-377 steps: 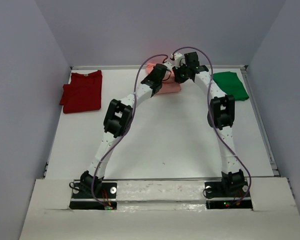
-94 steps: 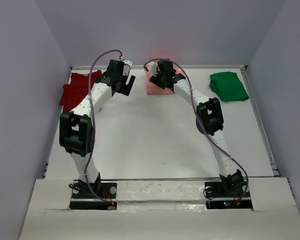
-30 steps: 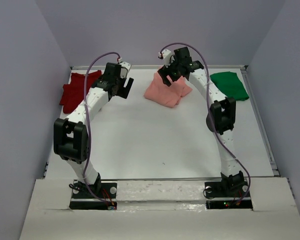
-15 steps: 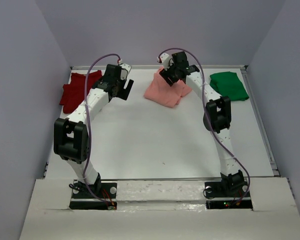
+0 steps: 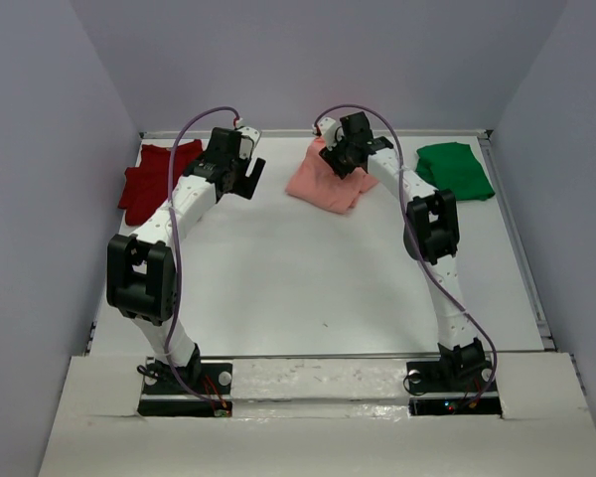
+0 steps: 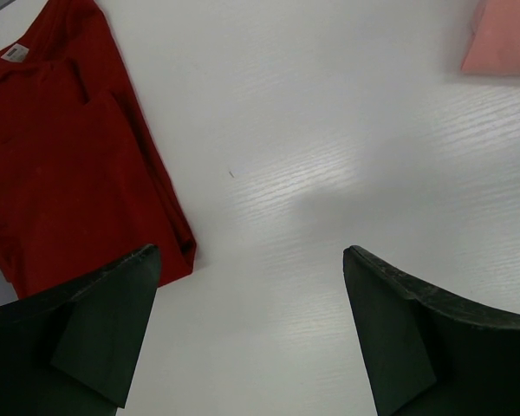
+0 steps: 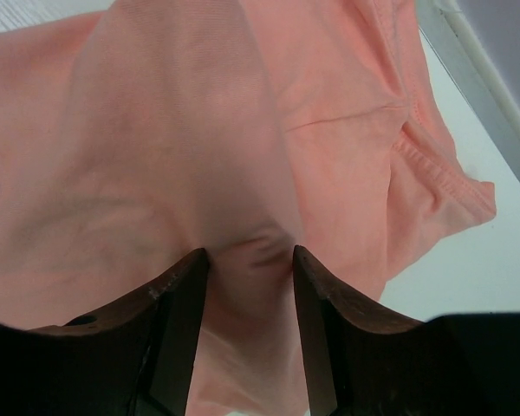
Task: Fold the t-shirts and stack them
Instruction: Smooth out wrinkles on the folded tshirt
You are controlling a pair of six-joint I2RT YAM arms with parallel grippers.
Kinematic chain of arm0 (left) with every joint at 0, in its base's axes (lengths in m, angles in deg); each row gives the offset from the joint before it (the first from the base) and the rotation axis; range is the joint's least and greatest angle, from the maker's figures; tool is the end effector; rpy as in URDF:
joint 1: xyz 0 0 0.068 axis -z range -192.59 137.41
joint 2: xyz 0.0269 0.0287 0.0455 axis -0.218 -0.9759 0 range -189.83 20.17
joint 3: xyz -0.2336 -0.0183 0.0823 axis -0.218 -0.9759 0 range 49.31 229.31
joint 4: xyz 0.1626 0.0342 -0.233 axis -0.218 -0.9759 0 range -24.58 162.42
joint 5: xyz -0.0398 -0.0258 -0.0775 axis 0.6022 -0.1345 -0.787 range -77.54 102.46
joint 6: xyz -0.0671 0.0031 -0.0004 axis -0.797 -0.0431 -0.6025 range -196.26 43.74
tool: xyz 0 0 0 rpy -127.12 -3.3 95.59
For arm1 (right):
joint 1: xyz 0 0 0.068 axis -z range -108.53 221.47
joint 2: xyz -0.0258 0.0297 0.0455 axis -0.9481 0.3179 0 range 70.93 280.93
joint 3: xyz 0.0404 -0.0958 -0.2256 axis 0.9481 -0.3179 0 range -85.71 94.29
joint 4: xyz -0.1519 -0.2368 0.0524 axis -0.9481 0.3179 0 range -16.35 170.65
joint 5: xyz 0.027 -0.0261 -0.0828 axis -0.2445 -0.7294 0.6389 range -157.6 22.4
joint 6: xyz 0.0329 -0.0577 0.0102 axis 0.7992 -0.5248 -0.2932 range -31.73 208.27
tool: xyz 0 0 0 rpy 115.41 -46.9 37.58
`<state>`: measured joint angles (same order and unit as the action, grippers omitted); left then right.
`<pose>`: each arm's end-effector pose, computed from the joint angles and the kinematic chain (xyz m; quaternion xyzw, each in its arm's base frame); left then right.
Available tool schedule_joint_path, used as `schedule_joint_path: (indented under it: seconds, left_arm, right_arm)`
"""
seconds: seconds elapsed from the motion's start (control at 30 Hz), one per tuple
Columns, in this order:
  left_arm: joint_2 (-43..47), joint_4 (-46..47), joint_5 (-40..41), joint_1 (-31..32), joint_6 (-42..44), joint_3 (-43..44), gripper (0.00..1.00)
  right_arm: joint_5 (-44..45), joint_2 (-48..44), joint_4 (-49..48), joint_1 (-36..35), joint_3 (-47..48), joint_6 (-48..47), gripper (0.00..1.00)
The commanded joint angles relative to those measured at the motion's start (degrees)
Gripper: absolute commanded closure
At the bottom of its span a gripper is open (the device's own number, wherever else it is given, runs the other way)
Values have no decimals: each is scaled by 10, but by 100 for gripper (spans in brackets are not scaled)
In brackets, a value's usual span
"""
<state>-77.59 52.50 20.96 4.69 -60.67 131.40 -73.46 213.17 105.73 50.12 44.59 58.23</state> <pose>0.4156 -0.1210 0.2605 0.2185 0.8603 0.0592 0.4568 0.5363 0.2154 0.1738 -0.4166 0.8198 0.0173 0.3925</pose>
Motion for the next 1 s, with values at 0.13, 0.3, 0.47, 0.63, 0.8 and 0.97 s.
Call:
schedule_joint_path:
  seconds: [0.13,0.3,0.47,0.63,0.8,0.97]
  left_arm:
    - [2,8,6,3,7,1,1]
    - [0,8,4,3,7,-1,1]
    - [0,7,2,3,8,-3,1]
    - [3,8,-1,3,9,-5,1]
    - [8,8,-2,3,8,-10,1]
    - [17,11,-3,3,10,-14,1]
  right_arm:
    - [-9,-20,-15,4,-6,2,49]
    - [-12,-9,-14,4,-2,1,48]
    - [-20,11,4,4,33,2,77]
    - [-10,21,10,4,50,1,100]
    - [-2,13,9,4,59,-5,100]
    - [23,-2,8,4,68,-19,100]
